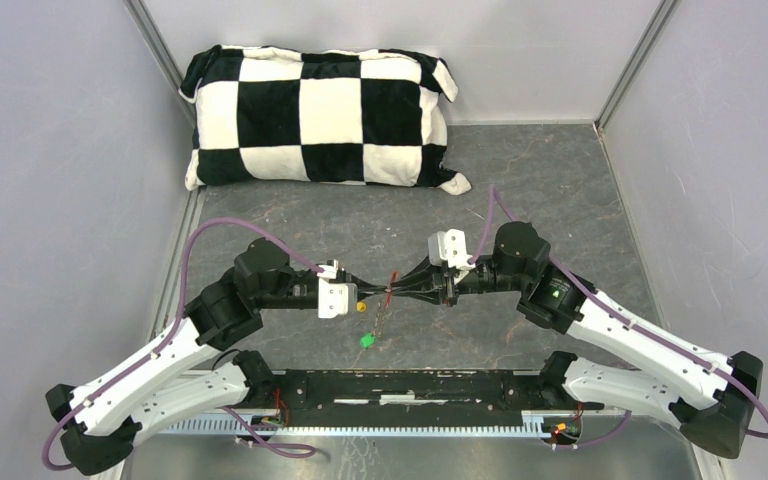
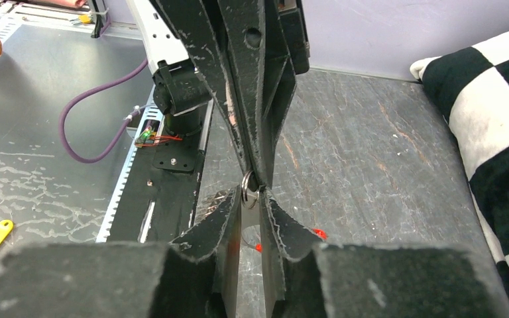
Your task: Put the keys on the keyring
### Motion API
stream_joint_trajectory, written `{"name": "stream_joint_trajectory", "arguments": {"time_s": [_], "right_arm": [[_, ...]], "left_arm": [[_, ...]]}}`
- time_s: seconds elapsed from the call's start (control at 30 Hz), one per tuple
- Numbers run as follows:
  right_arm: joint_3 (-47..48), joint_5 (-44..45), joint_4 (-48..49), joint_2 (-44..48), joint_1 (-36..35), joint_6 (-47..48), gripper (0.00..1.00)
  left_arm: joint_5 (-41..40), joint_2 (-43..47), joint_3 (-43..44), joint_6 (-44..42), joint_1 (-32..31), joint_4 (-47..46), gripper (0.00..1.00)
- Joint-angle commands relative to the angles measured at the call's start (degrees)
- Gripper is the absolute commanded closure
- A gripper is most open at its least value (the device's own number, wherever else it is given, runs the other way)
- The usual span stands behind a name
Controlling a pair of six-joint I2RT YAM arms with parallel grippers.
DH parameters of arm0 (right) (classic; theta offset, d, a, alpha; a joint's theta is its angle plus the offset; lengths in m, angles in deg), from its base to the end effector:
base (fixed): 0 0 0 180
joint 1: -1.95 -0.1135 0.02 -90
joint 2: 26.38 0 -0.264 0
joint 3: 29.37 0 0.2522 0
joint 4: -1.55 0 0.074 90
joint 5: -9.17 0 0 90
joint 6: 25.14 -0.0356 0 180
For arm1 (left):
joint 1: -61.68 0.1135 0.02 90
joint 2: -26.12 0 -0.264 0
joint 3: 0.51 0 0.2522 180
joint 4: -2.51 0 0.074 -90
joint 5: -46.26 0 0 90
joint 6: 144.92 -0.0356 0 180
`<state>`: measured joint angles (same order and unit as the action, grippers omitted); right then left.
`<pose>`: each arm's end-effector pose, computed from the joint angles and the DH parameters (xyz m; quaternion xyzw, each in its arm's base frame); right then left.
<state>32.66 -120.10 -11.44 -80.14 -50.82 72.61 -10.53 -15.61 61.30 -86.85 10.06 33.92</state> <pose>0.1120 0.1846 0.3543 -0.5458 0.4837 0.4726 0.4948 0.0851 -0.1388 0.3554 0.6289 0.4321 -0.3216 0.5607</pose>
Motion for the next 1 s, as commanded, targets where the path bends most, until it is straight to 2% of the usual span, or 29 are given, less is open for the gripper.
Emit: {"name": "stream_joint_trajectory", "arguments": {"time_s": [0.0,0.23,0.4,0.53,0.83,0.97], "right_arm": [[3.87,1.78,-0.06,-0.20,-0.32,0.07,0.80],[5.20,0.89,-3.09,-1.45,-0.40,0.65,0.81],[6.31,0.84,-6.39,-2.23,-0.51,2.01,0.63],[6.35,0.94,-6.90,-2.29,-0.54,2.14,0.59],[6.71,2.04,-5.65,-3.80,-0.83,1.22,0.77],[6.76,3.17,-6.12,-3.68,-0.91,1.60,0.94]], "left_arm": [[1.90,-0.44,2.09,-0.52,-0.15,1.23,0.98],[1.73,-0.89,2.78,-0.40,-0.15,1.73,0.98],[1.33,-0.89,3.10,-0.17,-0.15,1.74,0.98],[1.41,-0.89,3.17,0.01,-0.15,1.64,0.98],[1.50,-1.02,3.49,0.37,-0.15,1.35,0.98],[1.59,-0.90,3.37,0.31,-0.15,1.54,0.98]]}}
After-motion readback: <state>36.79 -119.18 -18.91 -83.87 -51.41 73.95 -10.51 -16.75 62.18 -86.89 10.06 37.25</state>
